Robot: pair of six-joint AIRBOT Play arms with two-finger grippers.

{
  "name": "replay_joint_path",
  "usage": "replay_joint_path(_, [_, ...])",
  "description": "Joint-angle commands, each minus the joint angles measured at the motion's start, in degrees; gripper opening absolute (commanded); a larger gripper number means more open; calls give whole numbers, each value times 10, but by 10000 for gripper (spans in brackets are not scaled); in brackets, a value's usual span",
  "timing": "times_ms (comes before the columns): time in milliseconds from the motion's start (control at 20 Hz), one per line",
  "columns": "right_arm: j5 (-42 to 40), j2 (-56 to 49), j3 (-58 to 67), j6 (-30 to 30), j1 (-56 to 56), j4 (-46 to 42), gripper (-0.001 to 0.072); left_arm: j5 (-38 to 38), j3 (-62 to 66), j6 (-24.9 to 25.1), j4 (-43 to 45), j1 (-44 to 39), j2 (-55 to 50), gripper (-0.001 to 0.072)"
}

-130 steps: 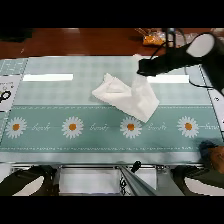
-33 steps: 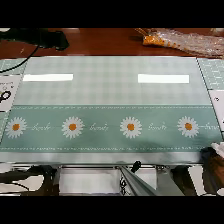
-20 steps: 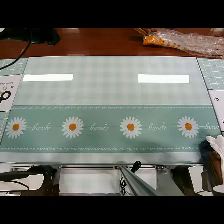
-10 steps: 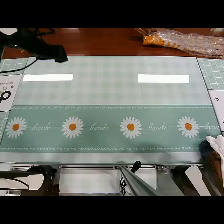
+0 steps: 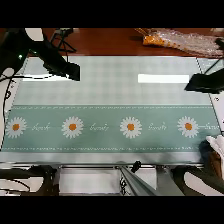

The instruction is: Fold the shirts.

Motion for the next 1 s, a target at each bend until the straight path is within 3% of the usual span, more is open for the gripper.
replay_joint_path(0, [-5, -41, 0, 10, 67, -25, 594, -2, 0, -13, 31, -32, -2, 720])
replay_joint_path(200, [-14, -45, 0, 6, 68, -41, 594, 2, 0, -49, 90, -51, -1, 720])
replay_joint_path(450, [-14, -45, 0, 6, 68, -41, 594, 20, -56, -56, 90, -72, 6, 719])
replay_joint_path(600, [-14, -45, 0, 6, 68, -41, 594, 68, -112, -69, 90, -96, 20, 719])
replay_joint_path(950, [-14, -45, 0, 6, 68, -41, 594, 126, -117, -66, 90, -99, 49, 717])
